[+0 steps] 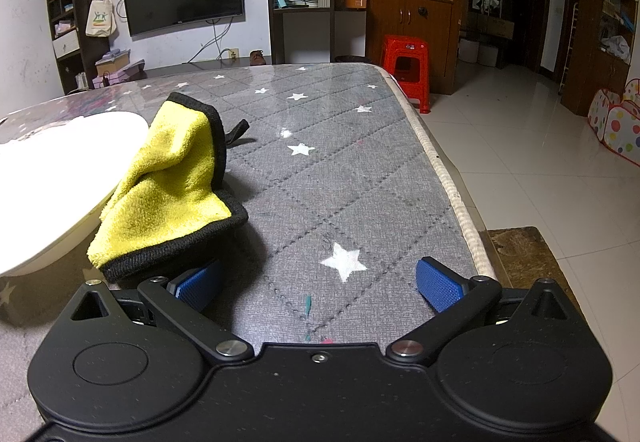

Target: Clean bowl

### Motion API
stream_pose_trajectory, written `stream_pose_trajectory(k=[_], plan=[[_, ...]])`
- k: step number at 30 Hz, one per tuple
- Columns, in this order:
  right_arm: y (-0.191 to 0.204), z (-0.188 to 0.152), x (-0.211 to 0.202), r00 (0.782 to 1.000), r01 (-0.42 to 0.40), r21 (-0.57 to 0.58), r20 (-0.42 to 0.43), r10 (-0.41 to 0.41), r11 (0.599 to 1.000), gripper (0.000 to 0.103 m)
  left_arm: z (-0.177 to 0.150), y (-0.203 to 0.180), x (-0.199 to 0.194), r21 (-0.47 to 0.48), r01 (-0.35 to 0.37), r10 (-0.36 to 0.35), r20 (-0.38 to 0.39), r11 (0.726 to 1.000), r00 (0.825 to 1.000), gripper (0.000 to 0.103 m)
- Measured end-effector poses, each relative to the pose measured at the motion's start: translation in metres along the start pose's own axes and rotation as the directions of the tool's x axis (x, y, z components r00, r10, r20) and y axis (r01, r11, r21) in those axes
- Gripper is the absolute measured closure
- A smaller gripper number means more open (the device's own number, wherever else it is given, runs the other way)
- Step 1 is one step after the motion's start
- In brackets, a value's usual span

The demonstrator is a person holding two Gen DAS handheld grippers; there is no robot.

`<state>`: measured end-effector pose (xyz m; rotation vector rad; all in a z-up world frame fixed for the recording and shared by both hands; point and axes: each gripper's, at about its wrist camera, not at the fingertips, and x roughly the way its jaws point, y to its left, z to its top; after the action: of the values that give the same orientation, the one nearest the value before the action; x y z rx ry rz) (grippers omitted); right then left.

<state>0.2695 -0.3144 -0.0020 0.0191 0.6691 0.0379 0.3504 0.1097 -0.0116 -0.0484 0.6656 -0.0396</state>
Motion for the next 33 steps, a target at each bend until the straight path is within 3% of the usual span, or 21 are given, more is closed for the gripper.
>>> stream_pose_trajectory(k=[33], plan=[[0.0021, 0.0001, 0.0004, 1.0, 0.001, -0.001, 0.001, -0.001, 1.0, 0.0, 0.0001, 0.0001, 0.0, 0.0, 0.0, 0.0, 0.0, 1.0, 1.0, 0.005]])
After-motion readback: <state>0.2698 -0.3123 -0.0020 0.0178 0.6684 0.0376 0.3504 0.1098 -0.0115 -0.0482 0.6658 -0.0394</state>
